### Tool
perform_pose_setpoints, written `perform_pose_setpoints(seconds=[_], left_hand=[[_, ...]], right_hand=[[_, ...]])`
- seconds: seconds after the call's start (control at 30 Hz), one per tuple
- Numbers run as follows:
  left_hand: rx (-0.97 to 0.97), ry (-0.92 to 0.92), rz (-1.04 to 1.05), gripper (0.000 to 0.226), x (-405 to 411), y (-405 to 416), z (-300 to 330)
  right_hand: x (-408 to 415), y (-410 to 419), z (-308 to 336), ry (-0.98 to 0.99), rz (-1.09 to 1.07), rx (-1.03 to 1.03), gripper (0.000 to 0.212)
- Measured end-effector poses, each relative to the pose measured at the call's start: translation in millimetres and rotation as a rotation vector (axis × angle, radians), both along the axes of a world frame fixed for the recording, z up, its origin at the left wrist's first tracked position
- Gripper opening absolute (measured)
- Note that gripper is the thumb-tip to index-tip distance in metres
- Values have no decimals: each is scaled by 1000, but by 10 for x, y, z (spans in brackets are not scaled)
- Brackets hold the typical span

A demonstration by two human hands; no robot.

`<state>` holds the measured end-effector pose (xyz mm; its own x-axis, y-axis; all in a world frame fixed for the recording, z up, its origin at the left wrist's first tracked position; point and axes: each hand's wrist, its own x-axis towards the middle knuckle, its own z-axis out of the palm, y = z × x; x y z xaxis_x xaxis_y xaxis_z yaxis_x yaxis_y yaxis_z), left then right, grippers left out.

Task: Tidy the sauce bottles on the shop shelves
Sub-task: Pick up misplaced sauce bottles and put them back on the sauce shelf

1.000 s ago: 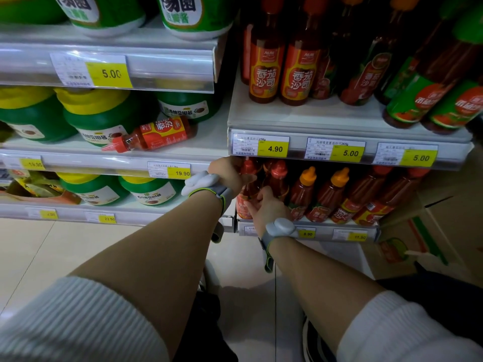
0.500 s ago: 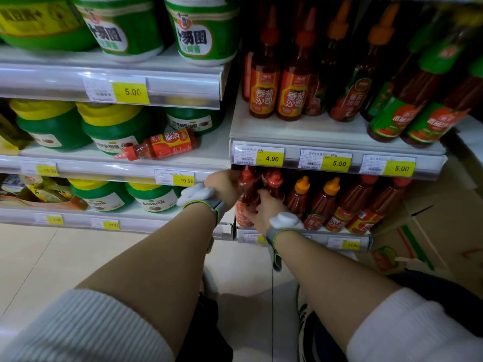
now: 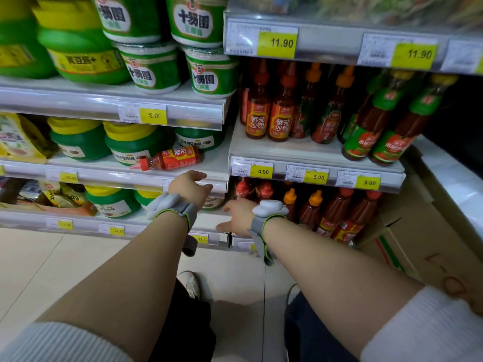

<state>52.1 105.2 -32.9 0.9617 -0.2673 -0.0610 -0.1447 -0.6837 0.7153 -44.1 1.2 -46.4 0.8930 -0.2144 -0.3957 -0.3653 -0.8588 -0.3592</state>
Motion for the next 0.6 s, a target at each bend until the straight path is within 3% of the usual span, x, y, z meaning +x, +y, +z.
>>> perform_pose_setpoints(seconds=[0.37, 0.6], left_hand=[[183, -131, 139, 38, 297, 359, 26], [261, -185, 123, 36, 590, 334, -192]], right_hand=[[400, 246, -13, -392, -100, 114, 49], [739, 268, -184, -534, -171, 25, 38]])
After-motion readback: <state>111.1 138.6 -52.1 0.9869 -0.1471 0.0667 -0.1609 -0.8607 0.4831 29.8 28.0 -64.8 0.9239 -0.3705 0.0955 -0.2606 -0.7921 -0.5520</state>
